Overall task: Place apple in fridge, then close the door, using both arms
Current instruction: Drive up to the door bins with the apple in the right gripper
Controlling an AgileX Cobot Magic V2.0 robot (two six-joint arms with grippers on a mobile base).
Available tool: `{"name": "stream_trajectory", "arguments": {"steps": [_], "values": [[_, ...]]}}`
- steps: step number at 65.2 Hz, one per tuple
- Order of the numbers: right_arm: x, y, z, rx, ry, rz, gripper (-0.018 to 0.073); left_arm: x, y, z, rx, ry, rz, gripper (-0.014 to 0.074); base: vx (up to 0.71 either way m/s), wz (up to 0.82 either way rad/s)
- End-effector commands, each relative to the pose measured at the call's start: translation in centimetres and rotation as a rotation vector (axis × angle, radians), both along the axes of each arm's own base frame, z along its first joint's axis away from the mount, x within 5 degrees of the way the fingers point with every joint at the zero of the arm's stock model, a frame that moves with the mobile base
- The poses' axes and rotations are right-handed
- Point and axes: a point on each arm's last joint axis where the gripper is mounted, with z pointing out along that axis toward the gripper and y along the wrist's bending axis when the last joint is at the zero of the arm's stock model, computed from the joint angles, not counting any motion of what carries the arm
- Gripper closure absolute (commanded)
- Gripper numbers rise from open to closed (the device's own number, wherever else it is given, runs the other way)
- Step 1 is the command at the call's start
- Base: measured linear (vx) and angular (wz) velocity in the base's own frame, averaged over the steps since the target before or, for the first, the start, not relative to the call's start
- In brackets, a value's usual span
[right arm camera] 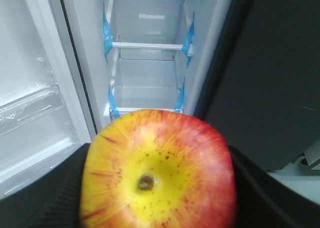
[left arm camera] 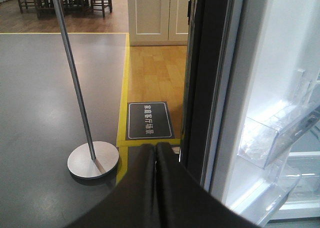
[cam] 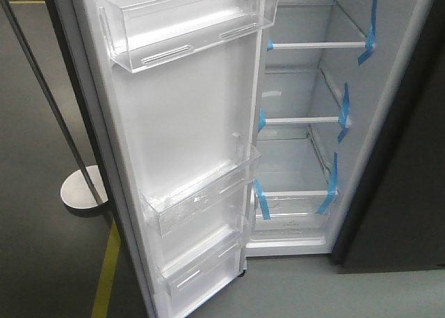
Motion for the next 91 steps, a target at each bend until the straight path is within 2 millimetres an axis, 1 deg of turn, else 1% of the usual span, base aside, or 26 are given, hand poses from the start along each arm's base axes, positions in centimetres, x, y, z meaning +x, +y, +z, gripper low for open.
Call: {"name": "stream_trajectory", "arguments": {"steps": [1, 91], "values": [[0.23, -0.04, 1.63, -0.011, -0.113, -0.004, 0.0344, 0.08, -0.07, 0.05, -0.011, -0.067, -0.007, 0.0602, 0.03, 0.01], [0.23, -0.04, 1.63, -0.011, -0.113, -0.004, 0.0344, 0.08, -0.07, 0.05, -0.011, -0.067, -0.007, 0.0602, 0.04, 0.00]]}}
